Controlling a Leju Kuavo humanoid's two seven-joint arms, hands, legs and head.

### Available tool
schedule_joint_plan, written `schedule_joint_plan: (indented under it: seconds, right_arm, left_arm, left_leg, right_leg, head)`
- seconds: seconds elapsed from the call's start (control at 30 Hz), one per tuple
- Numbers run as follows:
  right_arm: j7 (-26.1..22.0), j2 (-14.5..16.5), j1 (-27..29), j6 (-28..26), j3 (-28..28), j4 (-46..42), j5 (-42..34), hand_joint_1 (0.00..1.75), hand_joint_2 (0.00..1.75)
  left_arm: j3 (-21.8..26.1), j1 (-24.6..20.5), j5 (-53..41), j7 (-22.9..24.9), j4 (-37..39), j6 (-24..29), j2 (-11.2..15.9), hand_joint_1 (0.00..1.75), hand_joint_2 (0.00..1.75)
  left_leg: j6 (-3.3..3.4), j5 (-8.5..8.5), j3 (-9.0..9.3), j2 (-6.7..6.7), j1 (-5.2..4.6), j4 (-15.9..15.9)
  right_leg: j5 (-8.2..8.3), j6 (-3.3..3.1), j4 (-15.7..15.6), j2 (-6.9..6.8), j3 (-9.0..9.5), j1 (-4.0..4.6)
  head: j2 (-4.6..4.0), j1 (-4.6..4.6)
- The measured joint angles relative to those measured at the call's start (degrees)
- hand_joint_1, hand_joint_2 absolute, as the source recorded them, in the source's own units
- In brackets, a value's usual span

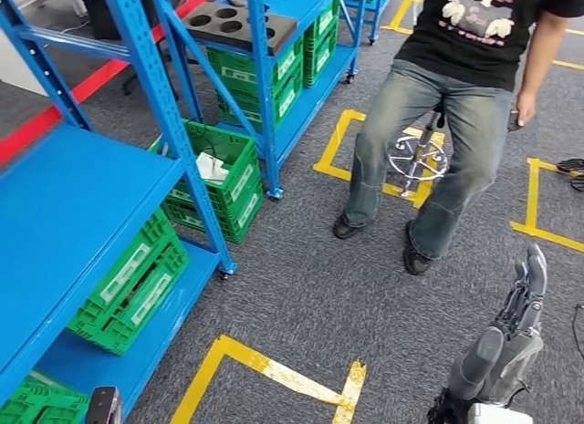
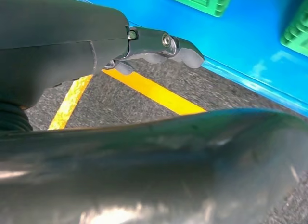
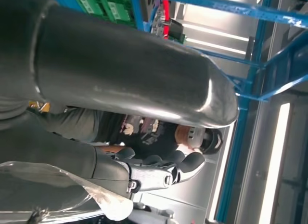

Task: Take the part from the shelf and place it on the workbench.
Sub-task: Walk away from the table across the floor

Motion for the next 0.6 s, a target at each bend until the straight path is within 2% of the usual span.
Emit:
schedule_joint_plan:
  seconds: [0.03, 0.07, 0.1, 0.13, 0.17, 0.2, 0.23, 0.27, 0.3, 0.33, 0.37, 0.4, 0.43, 0.5, 0.53, 0.6]
  right_arm:
    - [0.0, -0.01, -0.01, 0.0, -0.01, -0.08, 0.01, 0.0, 0.0]
    - [-0.01, -0.02, 0.01, -0.01, -0.01, -0.18, 0.05, 0.0, 0.0]
    - [0.01, -0.03, 0.06, -0.01, -0.02, -0.27, 0.07, 0.0, 0.0]
    - [0.01, -0.04, 0.15, -0.02, -0.04, -0.32, 0.09, 0.0, 0.0]
    - [0.02, -0.06, 0.24, -0.02, -0.05, -0.34, 0.1, 0.0, 0.0]
    - [0.04, -0.08, 0.31, -0.02, -0.08, -0.34, 0.09, 0.0, 0.0]
    - [0.04, -0.12, 0.36, -0.02, -0.09, -0.34, 0.09, 0.0, 0.0]
    - [0.04, -0.16, 0.37, -0.02, -0.11, -0.34, 0.08, 0.0, 0.0]
    - [0.04, -0.19, 0.38, -0.02, -0.13, -0.34, 0.08, 0.0, 0.0]
    - [0.04, -0.21, 0.37, -0.03, -0.14, -0.35, 0.08, 0.0, 0.0]
    - [0.04, -0.21, 0.4, -0.04, -0.14, -0.37, 0.08, 0.0, 0.0]
    - [0.05, -0.22, 0.45, -0.05, -0.14, -0.39, 0.08, 0.0, 0.0]
    - [0.07, -0.22, 0.5, -0.08, -0.14, -0.42, 0.08, 0.0, 0.0]
    - [0.08, -0.25, 0.56, -0.1, -0.16, -0.48, 0.07, 0.0, 0.0]
    - [0.08, -0.26, 0.53, -0.11, -0.17, -0.51, 0.06, 0.0, 0.0]
    - [0.09, -0.27, 0.51, -0.11, -0.17, -0.57, 0.02, 0.0, 0.0]
  left_arm:
    - [0.0, 0.05, 0.0, 0.02, 0.0, 0.02, -0.05, 0.0, 0.0]
    - [-0.01, 0.02, 0.0, 0.04, 0.0, 0.03, -0.1, 0.0, 0.0]
    - [0.0, -0.05, 0.0, 0.05, 0.0, 0.03, -0.15, 0.0, 0.0]
    - [0.0, -0.15, 0.0, 0.05, 0.0, 0.04, -0.18, 0.0, 0.0]
    - [0.0, -0.21, 0.0, 0.05, 0.0, 0.04, -0.18, 0.0, 0.0]
    - [0.0, -0.22, 0.0, 0.05, 0.0, 0.04, -0.17, 0.0, 0.0]
    - [0.0, -0.2, 0.0, 0.05, 0.0, 0.04, -0.18, 0.0, 0.0]
    - [0.0, -0.17, 0.0, 0.05, 0.0, 0.04, -0.2, 0.0, 0.0]
    - [0.0, -0.16, 0.0, 0.05, 0.0, 0.04, -0.25, 0.0, 0.0]
    - [0.0, -0.18, 0.0, 0.05, 0.0, 0.04, -0.3, 0.0, 0.0]
    - [0.0, -0.24, 0.0, 0.05, 0.0, 0.04, -0.35, 0.0, 0.0]
    - [0.0, -0.29, 0.0, 0.05, 0.0, 0.03, -0.38, 0.0, 0.0]
    - [0.0, -0.31, 0.0, 0.05, 0.0, 0.01, -0.4, 0.0, 0.0]
    - [0.0, -0.18, 0.0, 0.04, 0.0, -0.08, -0.38, 0.0, 0.0]
    - [0.0, -0.08, 0.0, 0.04, 0.0, -0.12, -0.39, 0.0, 0.0]
    - [0.0, -0.13, 0.0, 0.03, 0.0, -0.14, -0.45, 0.0, 0.0]
  left_leg:
    - [0.31, 0.12, 0.04, -0.62, 0.15, -0.18]
    - [0.67, 0.27, 0.09, -1.25, 0.32, -0.36]
    - [0.99, 0.39, 0.17, -1.88, 0.51, -0.51]
    - [1.16, 0.42, 0.12, -2.56, 0.53, -0.51]
    - [1.27, 0.43, 0.09, -3.26, 0.52, -0.5]
    - [1.31, 0.43, 0.1, -4.04, 0.5, -0.49]
    - [1.31, 0.43, 0.13, -4.87, 0.48, -0.47]
    - [1.3, 0.43, 0.21, -5.72, 0.48, -0.45]
    - [1.26, 0.4, 0.32, -6.58, 0.51, -0.43]
    - [1.16, 0.36, 0.39, -7.39, 0.56, -0.39]
    - [0.97, 0.28, 0.32, -8.19, 0.52, -0.18]
    - [0.7, 0.28, 0.12, -8.91, 0.54, -0.03]
    - [0.33, 0.34, -0.16, -9.56, 0.59, 0.09]
    - [-0.45, 0.58, -0.63, -10.79, 0.8, 0.05]
    - [-0.78, 0.39, -0.79, -10.44, 0.78, 0.29]
    - [-1.29, -1.62, -2.17, -7.81, 0.62, 3.44]
  right_leg:
    - [-0.49, 0.31, 0.42, 0.86, -0.15, -0.14]
    - [-1.51, 0.59, 1.78, 2.28, -0.76, -0.27]
    - [-3.06, 0.81, 4.41, 4.03, -2.0, -0.4]
    - [-4.93, 0.9, 8.29, 5.58, -3.82, -0.45]
    - [-6.59, 0.96, 12.54, 6.3, -5.96, -0.45]
    - [-7.44, 1.0, 15.84, 6.58, -7.81, -0.45]
    - [-7.15, 0.99, 17.28, 6.7, -8.87, -0.45]
    - [-5.61, 0.92, 16.17, 6.84, -8.73, -0.45]
    - [-3.25, 0.79, 12.96, 7.24, -7.55, -0.48]
    - [-1.01, 0.64, 8.82, 8.41, -5.87, -0.58]
    - [0.53, 0.48, 4.93, 9.66, -4.21, -0.75]
    - [1.28, 0.33, 2.37, 10.71, -2.99, -0.84]
    - [1.33, 0.13, 1.17, 11.33, -2.37, -0.85]
    - [1.31, -0.43, 0.88, 10.4, -2.01, -0.74]
    - [1.42, -0.77, 0.66, 9.7, -1.87, -0.76]
    - [1.56, -1.41, 0.2, 8.12, -1.52, -0.87]
  head:
    - [0.0, 0.05]
    - [0.01, 0.15]
    - [0.01, 0.29]
    - [0.01, 0.44]
    - [0.01, 0.5]
    - [0.0, 0.52]
    - [0.0, 0.53]
    - [0.0, 0.52]
    - [0.0, 0.53]
    - [0.0, 0.54]
    - [0.0, 0.52]
    - [0.0, 0.51]
    - [0.0, 0.5]
    - [0.01, 0.48]
    - [0.01, 0.46]
    - [0.01, 0.14]
